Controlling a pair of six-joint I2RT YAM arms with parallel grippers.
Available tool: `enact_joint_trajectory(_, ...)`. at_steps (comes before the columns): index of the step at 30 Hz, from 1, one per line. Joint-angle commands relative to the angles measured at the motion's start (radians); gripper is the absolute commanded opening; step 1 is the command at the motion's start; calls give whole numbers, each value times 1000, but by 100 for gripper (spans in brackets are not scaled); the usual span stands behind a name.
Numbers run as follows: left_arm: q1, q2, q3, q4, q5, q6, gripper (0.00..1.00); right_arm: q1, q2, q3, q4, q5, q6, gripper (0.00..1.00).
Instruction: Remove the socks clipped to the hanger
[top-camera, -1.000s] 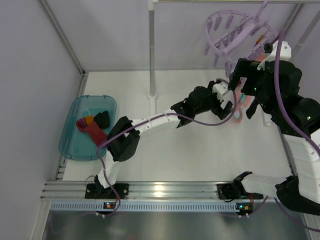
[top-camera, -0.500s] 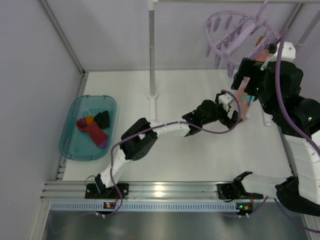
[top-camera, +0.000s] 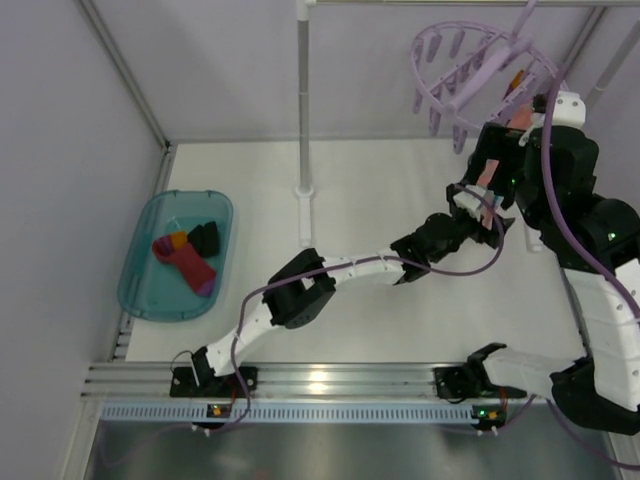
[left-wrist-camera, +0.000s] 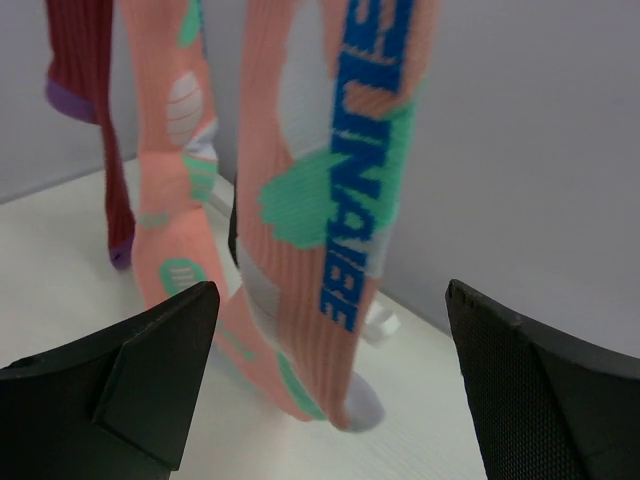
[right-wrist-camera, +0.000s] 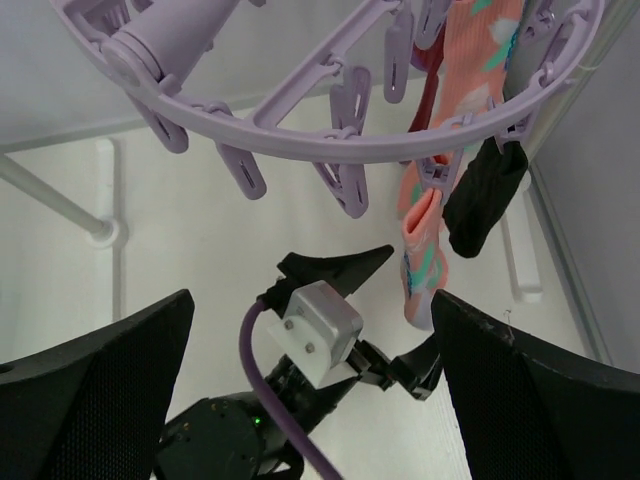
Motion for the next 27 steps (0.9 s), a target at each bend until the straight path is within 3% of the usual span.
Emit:
enact_joint_trajectory(1,2,73,98,51,-125,55,98,-12,-24,77,-7,-10,-1,98)
enact_joint_trajectory(5,10,134,169,27,-111,62,91,-10,-27,98,-1,-24,-7,98)
enact_joint_trajectory(7,13,142,172,24,-108,72,62,-12,-38,94,7,-32,-7,98)
enact_joint_trajectory(9,16,140,163,22,-99,66,44,-10,-44,82,7,-30,-8,98)
enact_joint_trajectory(10,17,137,161,22,-78,61,17,-12,-44,74,8,-27,-8,98)
enact_joint_trajectory(12,19,122,131,21,-74,65,0,-10,-52,51,4,-27,-8,98)
enact_joint_trajectory(20,17,-123,-202,25,-88,53,0,-12,-61,-67,-30,-7,25,97)
enact_joint_trajectory(27,0,-223,-326,25,-139,79,0,-13,-13,-112,17,3,67,82)
